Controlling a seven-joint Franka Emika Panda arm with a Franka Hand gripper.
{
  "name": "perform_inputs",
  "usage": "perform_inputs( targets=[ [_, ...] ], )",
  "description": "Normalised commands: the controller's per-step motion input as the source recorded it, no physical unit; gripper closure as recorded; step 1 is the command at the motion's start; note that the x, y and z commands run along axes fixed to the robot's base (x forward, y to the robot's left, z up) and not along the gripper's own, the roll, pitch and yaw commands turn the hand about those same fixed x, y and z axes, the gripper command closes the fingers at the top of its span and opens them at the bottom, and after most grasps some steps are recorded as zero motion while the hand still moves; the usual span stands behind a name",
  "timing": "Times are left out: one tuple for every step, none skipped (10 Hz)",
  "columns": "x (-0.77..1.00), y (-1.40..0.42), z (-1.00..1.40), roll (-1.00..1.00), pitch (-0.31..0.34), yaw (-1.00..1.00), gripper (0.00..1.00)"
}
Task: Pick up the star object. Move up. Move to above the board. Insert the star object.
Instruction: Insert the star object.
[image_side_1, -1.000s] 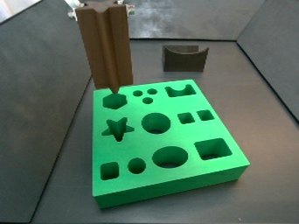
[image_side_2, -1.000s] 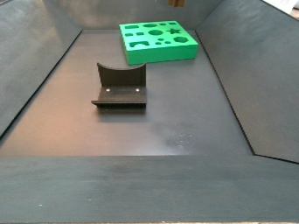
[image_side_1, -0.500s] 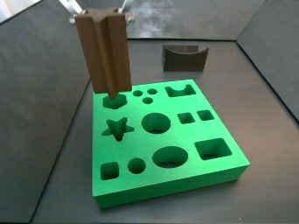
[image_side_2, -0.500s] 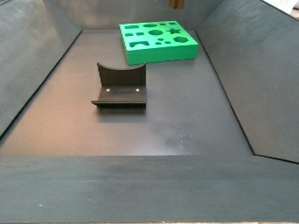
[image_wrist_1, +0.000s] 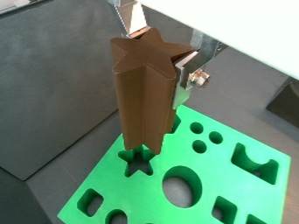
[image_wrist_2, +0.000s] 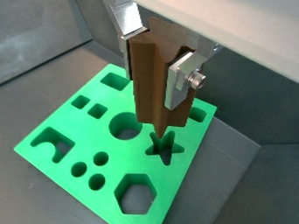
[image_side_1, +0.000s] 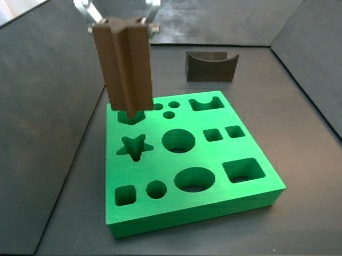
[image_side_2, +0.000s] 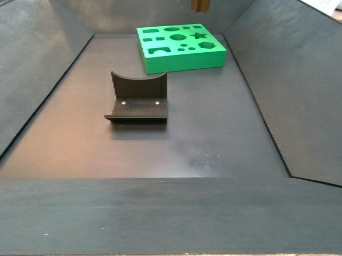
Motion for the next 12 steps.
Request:
perform_inputs(
  targets=[
    [0.11, -0.05, -0.43, 0.0, 0.0, 0.31, 1.0],
    [0.01, -0.03, -0.27, 0.0, 0.0, 0.15, 1.0],
    [0.03, -0.02, -0.24, 0.02, 0.0, 0.04, 1.0],
    [0.0, -0.03, -0.31, 0.08, -0.01, 0.02, 1.0],
    [0.0, -0.05, -0.43, 0.15, -0.039, 0.05, 1.0],
    [0.0, -0.08, -0.51, 0.19, -0.043, 0.07, 1.0],
    [0.0, -0.09, -0.53, 0.21, -0.039, 0.09, 1.0],
    [0.0, -0.11, -0.55, 0.2, -0.049, 0.09, 1.0],
    [0.0, -0.13, -0.57, 0.21, -0.05, 0.11, 1.0],
    [0.0, -0.14, -0.59, 0.2, -0.051, 0.13, 1.0],
    [0.05, -0.14, -0.57, 0.19, -0.02, 0.18, 1.0],
    [0.31, -0.14, -0.55, 0.17, 0.0, 0.13, 1.0]
  ],
)
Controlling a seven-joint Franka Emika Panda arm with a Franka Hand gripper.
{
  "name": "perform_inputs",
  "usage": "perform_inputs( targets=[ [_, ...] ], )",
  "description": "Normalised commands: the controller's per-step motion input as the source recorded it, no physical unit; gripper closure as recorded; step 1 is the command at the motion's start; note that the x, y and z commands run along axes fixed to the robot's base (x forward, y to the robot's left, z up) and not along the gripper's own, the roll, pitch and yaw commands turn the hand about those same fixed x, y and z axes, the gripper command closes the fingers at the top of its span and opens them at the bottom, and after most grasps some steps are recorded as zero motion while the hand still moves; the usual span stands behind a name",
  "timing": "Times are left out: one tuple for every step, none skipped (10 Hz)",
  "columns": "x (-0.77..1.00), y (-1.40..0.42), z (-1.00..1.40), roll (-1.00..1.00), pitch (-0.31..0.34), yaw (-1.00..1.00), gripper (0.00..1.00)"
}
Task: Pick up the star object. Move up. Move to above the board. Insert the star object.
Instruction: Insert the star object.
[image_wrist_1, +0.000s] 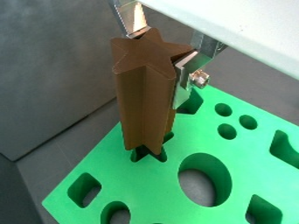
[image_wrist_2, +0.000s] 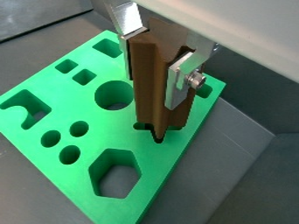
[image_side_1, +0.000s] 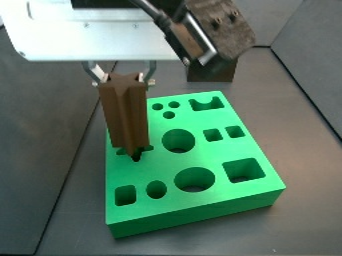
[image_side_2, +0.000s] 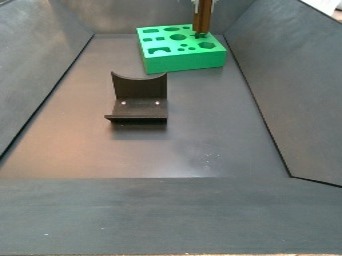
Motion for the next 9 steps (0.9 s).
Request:
perform_inputs(
  targets=[
    [0.38, -0.1, -0.58, 0.21, 0.0, 0.1, 1.0],
    [0.12, 0.0, -0.56, 0.24, 0.0, 0.13, 1.0],
    [0.0, 0.0, -0.48, 0.26, 0.0, 0.19, 1.0],
    [-0.11, 0.0, -0.44, 0.25, 0.0, 0.19, 1.0],
    [0.0, 0.03, 0.0, 0.0, 0.064, 0.0, 1.0],
    [0.0, 0.03, 0.0, 0.0, 0.0, 0.0, 1.0],
    [-0.31, 0.0, -0.32, 0.0, -0.044, 0.1, 1.0],
    [-0.51, 0.0, -0.42, 0.02, -0.09, 0.19, 1.0],
    [-0.61, -0.02, -0.45, 0.05, -0.121, 0.21, 1.0]
  ],
)
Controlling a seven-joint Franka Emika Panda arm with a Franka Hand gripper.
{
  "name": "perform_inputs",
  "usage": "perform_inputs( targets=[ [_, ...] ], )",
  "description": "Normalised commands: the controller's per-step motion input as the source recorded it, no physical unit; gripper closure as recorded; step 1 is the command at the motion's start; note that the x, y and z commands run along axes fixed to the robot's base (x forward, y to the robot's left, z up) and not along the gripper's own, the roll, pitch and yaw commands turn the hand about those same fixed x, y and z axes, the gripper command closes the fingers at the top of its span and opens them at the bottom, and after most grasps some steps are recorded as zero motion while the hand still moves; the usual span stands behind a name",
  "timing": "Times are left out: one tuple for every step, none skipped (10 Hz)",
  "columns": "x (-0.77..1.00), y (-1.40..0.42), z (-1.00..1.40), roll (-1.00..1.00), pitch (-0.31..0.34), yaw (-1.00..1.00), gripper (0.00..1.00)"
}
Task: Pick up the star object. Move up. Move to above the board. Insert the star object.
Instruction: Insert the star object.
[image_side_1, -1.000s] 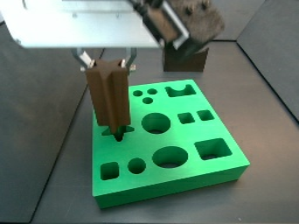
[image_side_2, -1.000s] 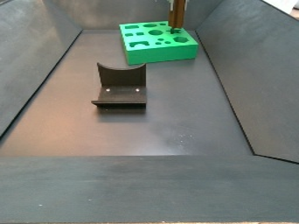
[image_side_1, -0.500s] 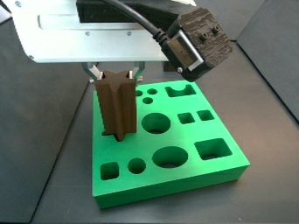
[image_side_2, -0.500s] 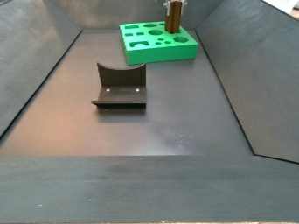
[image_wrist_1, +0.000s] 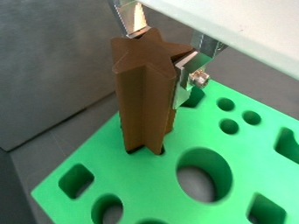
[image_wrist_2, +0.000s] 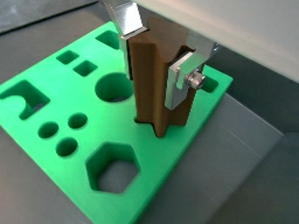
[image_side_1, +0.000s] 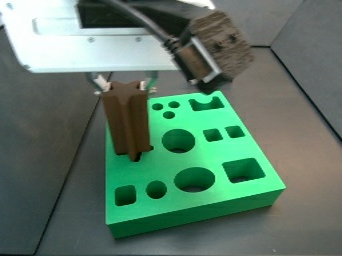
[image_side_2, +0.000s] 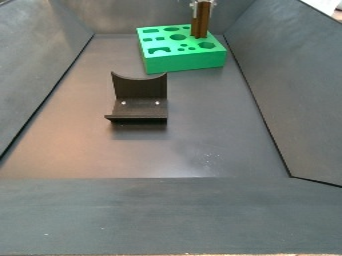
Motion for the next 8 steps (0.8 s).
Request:
perform_inputs(
  targets=[
    [-0.61, -0.05, -0.46, 0.05, -0.116, 0.23, 1.0],
    [-0.45, -0.08, -0.54, 0.05, -0.123, 0.33, 1.0],
    [-0.06, -0.07, -0.61, 0.12, -0.036, 0.56, 1.0],
    [0.07, -0.03, -0.63, 0.13, 0.0, 0.65, 1.0],
    [0.07, 0.0, -0.54, 0.17, 0.0, 0.66, 1.0],
    [0.12, 0.0, -0.4, 0.16, 0.0, 0.6, 1.0],
    [0.13, 0.0, -0.3, 0.14, 0.02, 0.36, 1.0],
    [0.24, 0.0, -0.17, 0.11, 0.059, 0.21, 1.0]
  ],
)
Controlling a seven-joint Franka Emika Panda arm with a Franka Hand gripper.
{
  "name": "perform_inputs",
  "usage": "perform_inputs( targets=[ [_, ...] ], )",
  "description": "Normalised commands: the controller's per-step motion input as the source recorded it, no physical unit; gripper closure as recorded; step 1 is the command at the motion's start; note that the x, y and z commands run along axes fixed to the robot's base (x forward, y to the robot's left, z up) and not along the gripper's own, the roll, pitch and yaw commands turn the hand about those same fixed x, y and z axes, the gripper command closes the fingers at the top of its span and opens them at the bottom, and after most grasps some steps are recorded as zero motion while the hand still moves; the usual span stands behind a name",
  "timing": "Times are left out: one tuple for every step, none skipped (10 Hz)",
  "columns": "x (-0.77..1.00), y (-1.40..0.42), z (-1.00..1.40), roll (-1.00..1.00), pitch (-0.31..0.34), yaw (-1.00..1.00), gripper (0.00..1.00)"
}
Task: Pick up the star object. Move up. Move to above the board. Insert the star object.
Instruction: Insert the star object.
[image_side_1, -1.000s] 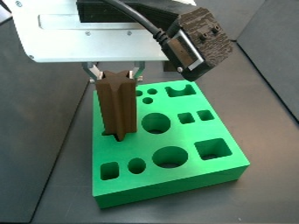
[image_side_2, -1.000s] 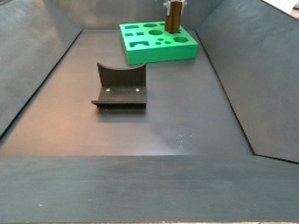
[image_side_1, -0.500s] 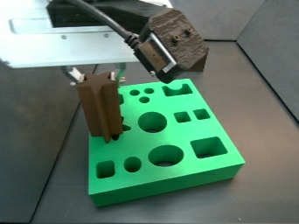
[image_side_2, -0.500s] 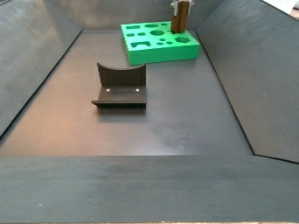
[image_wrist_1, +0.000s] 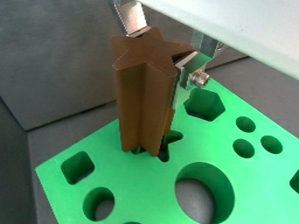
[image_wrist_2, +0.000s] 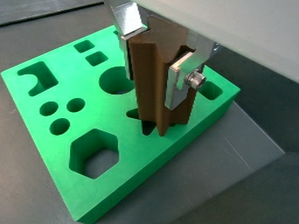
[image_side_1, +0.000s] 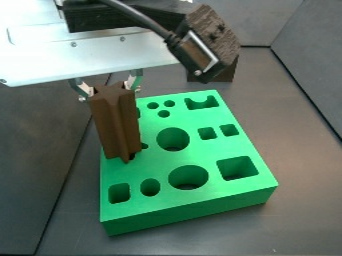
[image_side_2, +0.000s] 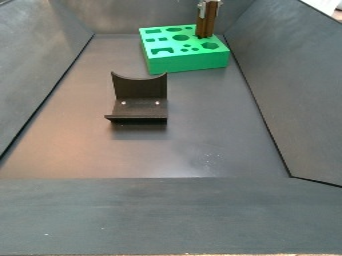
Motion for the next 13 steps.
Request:
perform_inputs(
  targets=[
    [0.17, 0.0, 0.0, 0.03, 0.056, 0.03, 1.0],
    [0.07, 0.0, 0.0, 0.02, 0.013, 0.0, 1.0],
    [0.12, 0.03, -0.07, 0.06, 0.041, 0.0, 1.0],
    [0.23, 0.13, -0.2, 0.17, 0.09, 0.08, 1.0],
    [0.15, 0.21, -0.19, 0.19, 0.09, 0.1, 1.0],
    [0.11, 0.17, -0.11, 0.12, 0.087, 0.03, 1.0],
    [-0.09, 0.0, 0.0, 0.02, -0.007, 0.0, 1.0],
    [-0.43, 0.0, -0.11, 0.0, -0.094, -0.1, 1.0],
    [-0.45, -0.05, -0.21, 0.0, -0.141, -0.18, 1.0],
    [-0.35, -0.09, -0.25, 0.0, -0.174, -0.24, 1.0],
    [-0.24, -0.07, -0.14, -0.01, -0.169, -0.21, 1.0],
    [-0.23, -0.04, -0.05, 0.0, -0.14, -0.18, 1.0],
    [-0.23, -0.07, -0.04, 0.0, -0.139, -0.13, 1.0]
  ],
)
